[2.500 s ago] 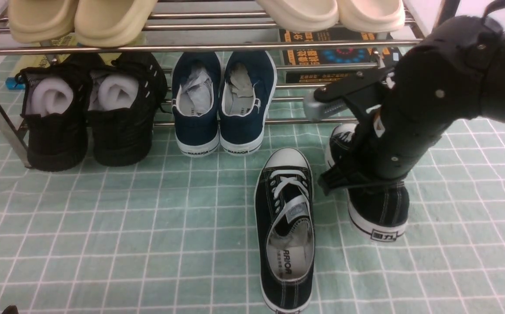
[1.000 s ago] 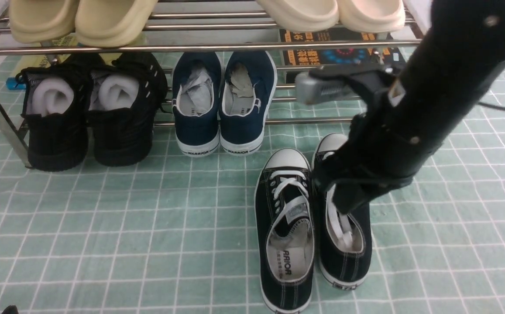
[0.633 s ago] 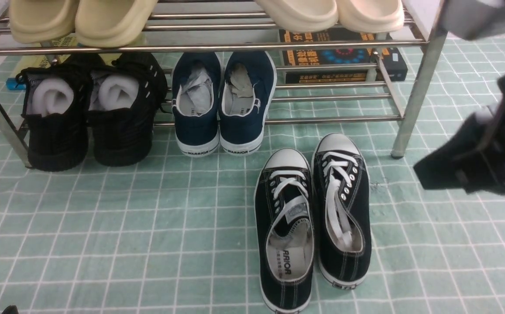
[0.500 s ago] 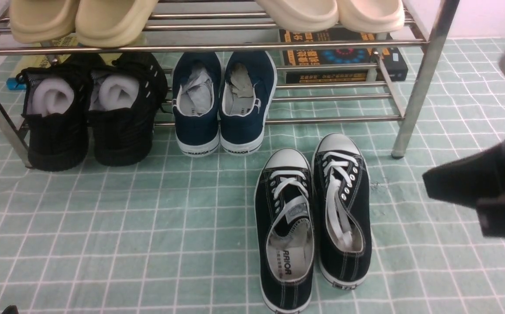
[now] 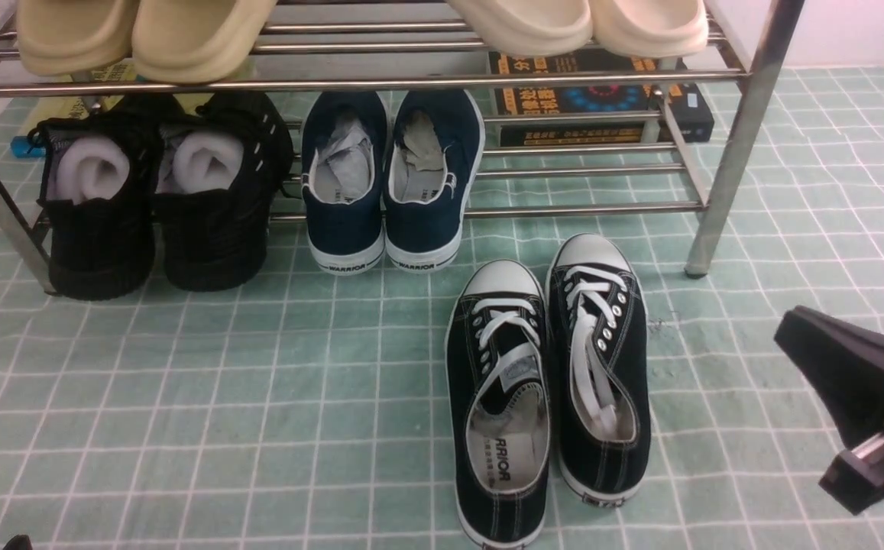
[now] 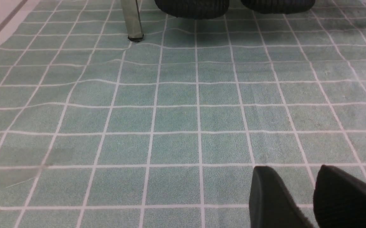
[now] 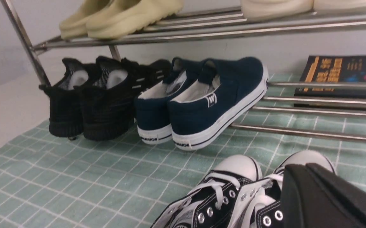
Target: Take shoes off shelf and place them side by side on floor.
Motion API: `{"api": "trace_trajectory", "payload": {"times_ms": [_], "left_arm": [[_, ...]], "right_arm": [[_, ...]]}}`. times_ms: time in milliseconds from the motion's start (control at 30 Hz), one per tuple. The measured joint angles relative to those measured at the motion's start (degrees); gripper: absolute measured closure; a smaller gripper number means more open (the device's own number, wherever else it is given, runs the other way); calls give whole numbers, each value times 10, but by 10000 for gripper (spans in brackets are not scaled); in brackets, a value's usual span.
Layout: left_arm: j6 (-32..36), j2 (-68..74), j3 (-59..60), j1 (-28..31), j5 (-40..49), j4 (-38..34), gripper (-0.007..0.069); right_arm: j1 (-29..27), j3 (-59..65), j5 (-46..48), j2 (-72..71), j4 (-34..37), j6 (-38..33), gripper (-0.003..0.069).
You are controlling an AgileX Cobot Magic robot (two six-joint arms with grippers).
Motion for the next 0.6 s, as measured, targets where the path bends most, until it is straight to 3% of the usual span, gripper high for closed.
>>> {"api": "trace_trajectory", "payload": {"times_ms": [600], "left_arm": [[0,0,0,0,0,0,382]], "right_arm": [[0,83,-23,0,3,-25,666]]}}
